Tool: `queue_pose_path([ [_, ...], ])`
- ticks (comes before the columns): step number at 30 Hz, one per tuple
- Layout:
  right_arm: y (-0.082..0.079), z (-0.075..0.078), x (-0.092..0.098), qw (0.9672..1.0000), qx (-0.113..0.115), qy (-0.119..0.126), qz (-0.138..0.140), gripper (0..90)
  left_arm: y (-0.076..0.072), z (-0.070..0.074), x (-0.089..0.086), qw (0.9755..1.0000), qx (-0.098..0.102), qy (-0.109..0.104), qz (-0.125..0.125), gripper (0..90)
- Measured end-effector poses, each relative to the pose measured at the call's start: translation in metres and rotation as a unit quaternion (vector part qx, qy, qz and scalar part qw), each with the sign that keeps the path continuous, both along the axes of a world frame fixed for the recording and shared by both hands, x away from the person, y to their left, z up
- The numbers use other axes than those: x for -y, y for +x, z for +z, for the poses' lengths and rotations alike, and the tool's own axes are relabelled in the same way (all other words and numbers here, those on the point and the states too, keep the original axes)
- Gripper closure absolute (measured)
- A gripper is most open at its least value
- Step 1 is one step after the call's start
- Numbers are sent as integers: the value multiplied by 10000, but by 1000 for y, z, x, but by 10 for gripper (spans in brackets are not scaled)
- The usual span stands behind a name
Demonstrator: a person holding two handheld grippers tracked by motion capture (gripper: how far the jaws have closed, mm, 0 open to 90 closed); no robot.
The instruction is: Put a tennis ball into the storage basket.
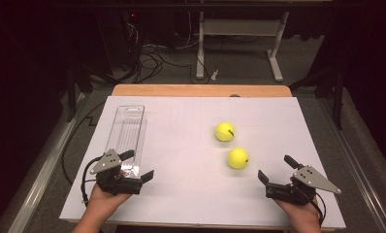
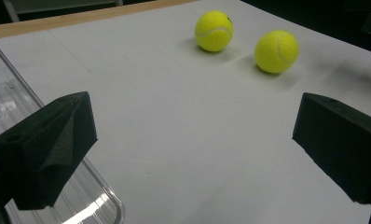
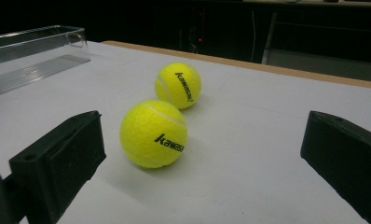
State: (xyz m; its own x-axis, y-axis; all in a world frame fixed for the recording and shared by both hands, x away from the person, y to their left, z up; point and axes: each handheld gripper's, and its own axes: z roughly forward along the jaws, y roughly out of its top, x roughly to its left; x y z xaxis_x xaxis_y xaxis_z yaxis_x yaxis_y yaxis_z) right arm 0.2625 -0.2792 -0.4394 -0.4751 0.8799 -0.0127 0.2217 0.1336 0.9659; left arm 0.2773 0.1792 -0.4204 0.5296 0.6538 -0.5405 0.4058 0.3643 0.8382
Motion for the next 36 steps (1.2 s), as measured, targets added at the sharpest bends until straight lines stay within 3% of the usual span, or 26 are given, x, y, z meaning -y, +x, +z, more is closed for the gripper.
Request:
queue_pose_path([
  [15,0,-1,-1,10000,-43,-4,39,3,-5,-4,12,9990,-139,297,-299,8],
  [23,1,-2,-3,9999,-79,-13,75,3,-6,-8,20,9969,-300,529,-490,8],
  [29,2,-4,-4,9999,-117,-30,108,3,-8,-11,27,9940,-477,746,-638,8],
  [36,3,-5,-5,9998,-150,-51,149,3,-10,-19,37,9873,-766,1167,-764,8],
])
